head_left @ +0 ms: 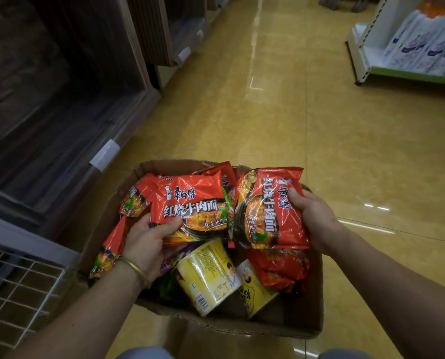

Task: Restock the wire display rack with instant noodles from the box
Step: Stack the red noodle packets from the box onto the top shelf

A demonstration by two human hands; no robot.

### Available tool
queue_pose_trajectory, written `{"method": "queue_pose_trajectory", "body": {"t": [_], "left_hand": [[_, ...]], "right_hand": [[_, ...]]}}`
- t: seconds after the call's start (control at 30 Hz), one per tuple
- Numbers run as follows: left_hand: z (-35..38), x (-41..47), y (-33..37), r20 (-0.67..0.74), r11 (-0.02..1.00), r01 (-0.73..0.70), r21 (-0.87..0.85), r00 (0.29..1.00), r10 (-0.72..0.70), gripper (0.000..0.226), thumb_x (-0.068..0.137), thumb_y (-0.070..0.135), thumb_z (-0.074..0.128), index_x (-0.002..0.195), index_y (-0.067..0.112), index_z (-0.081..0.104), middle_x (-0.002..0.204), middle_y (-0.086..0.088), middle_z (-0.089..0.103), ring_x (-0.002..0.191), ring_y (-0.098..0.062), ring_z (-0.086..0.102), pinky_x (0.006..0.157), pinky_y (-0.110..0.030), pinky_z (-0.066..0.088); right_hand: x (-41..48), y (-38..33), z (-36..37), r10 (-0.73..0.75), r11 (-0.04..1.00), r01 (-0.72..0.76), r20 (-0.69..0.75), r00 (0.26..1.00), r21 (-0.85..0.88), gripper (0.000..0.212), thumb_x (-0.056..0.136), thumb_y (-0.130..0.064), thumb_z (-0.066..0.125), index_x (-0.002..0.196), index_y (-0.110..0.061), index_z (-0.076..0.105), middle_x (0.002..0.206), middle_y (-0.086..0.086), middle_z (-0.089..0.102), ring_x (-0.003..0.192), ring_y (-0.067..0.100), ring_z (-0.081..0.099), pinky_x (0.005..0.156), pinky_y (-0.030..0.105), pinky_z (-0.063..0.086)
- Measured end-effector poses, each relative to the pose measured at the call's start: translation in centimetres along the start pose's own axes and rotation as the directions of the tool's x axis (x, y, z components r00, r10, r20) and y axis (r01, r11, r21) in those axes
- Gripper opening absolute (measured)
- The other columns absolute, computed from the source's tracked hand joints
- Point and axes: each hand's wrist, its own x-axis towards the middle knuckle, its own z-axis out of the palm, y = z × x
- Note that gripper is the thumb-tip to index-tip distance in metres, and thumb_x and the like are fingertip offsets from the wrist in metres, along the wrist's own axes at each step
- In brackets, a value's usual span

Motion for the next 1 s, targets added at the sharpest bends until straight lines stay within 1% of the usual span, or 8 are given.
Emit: {"method": "queue_pose_trajectory", "body": {"t": [0.2, 0.37, 0.5, 0.6, 0.67, 0.77, 0.83, 1.0], "left_hand": [[0.2, 0.1, -0.4, 0.005, 0.997, -0.031, 0.065, 1.000, 0.031, 0.026, 0.084, 0.005, 0.072, 0.107, 0.016, 0.067, 0.099, -0.007, 0.076, 0.094, -0.029, 0.072, 0.080, -0.044, 0.058], [0.2, 0.1, -0.9, 0.013, 0.993, -0.031, 0.110, 0.999, 0.030, 0.028, 0.083, 0.007, 0.075, 0.108, 0.016, 0.066, 0.099, -0.007, 0.076, 0.093, -0.028, 0.073, 0.087, -0.049, 0.056], [0.1, 0.1, -1.0, 0.020, 0.994, -0.028, 0.106, 0.999, 0.026, 0.028, 0.083, 0.008, 0.075, 0.108, 0.016, 0.066, 0.099, -0.006, 0.076, 0.093, -0.028, 0.073, 0.088, -0.049, 0.056], [0.3, 0.1, -0.9, 0.025, 0.995, -0.027, 0.099, 0.999, 0.024, 0.027, 0.083, 0.007, 0.074, 0.108, 0.015, 0.066, 0.098, -0.006, 0.077, 0.092, -0.027, 0.073, 0.087, -0.048, 0.057], [0.6, 0.0, -0.8, 0.025, 0.996, -0.027, 0.090, 0.999, 0.025, 0.026, 0.084, 0.006, 0.073, 0.107, 0.016, 0.066, 0.096, -0.006, 0.077, 0.090, -0.026, 0.074, 0.085, -0.046, 0.057], [0.9, -0.2, -0.7, 0.030, 0.996, -0.028, 0.088, 0.999, 0.025, 0.026, 0.084, 0.006, 0.073, 0.107, 0.016, 0.066, 0.096, -0.006, 0.077, 0.090, -0.027, 0.074, 0.083, -0.045, 0.057], [0.8, -0.3, -0.7, 0.032, 0.996, -0.031, 0.089, 0.999, 0.028, 0.026, 0.084, 0.006, 0.072, 0.107, 0.016, 0.066, 0.096, -0.006, 0.077, 0.090, -0.026, 0.074, 0.083, -0.044, 0.057], [0.5, -0.5, -0.7, 0.042, 0.996, -0.035, 0.083, 0.999, 0.031, 0.026, 0.084, 0.007, 0.072, 0.107, 0.016, 0.065, 0.097, -0.005, 0.077, 0.089, -0.025, 0.074, 0.081, -0.044, 0.057]], "right_hand": [[-0.3, 1.0, -0.2, 0.121, 0.973, -0.098, 0.101, 0.987, -0.207, 0.036, 0.098, -0.048, 0.052, 0.123, -0.024, 0.048, 0.109, 0.014, 0.072, 0.092, 0.031, 0.074, 0.078, 0.044, 0.060], [-0.5, 1.2, -0.4, 0.180, 0.960, -0.147, 0.128, 0.975, -0.237, 0.055, 0.081, -0.032, 0.078, 0.122, -0.016, 0.046, 0.104, 0.009, 0.075, 0.088, 0.030, 0.075, 0.075, 0.045, 0.061], [-0.7, 1.1, -1.2, 0.212, 0.976, -0.215, 0.099, 0.972, 0.030, 0.052, 0.087, -0.040, 0.069, 0.124, -0.006, 0.056, 0.107, 0.018, 0.074, 0.098, 0.035, 0.073, 0.082, 0.049, 0.058], [-0.5, 1.9, -1.7, 0.157, 0.918, -0.145, -0.003, 0.988, 0.368, 0.068, 0.086, -0.048, 0.066, 0.133, -0.002, 0.049, 0.117, 0.022, 0.070, 0.106, 0.037, 0.070, 0.093, 0.051, 0.054], [-0.8, 2.5, -1.4, 0.143, 0.889, -0.118, -0.025, 0.989, 0.443, 0.063, 0.085, -0.042, 0.067, 0.129, 0.000, 0.051, 0.114, 0.022, 0.071, 0.107, 0.036, 0.069, 0.100, 0.052, 0.050], [-1.9, 3.7, -0.1, 0.163, 0.939, -0.143, -0.038, 0.986, 0.313, 0.047, 0.079, -0.016, 0.076, 0.116, 0.004, 0.056, 0.105, 0.022, 0.074, 0.097, 0.037, 0.072, 0.085, 0.049, 0.056], [-2.0, 4.7, 0.4, 0.161, 0.967, -0.134, -0.111, 0.981, 0.218, 0.054, 0.070, -0.001, 0.080, 0.118, 0.005, 0.055, 0.104, 0.021, 0.072, 0.092, 0.037, 0.072, 0.073, 0.045, 0.058], [-1.3, 5.7, 0.6, 0.078, 0.981, -0.030, -0.253, 0.964, 0.189, 0.041, 0.084, -0.020, 0.076, 0.116, -0.001, 0.058, 0.101, 0.014, 0.074, 0.088, 0.030, 0.074, 0.079, 0.048, 0.060]]}}
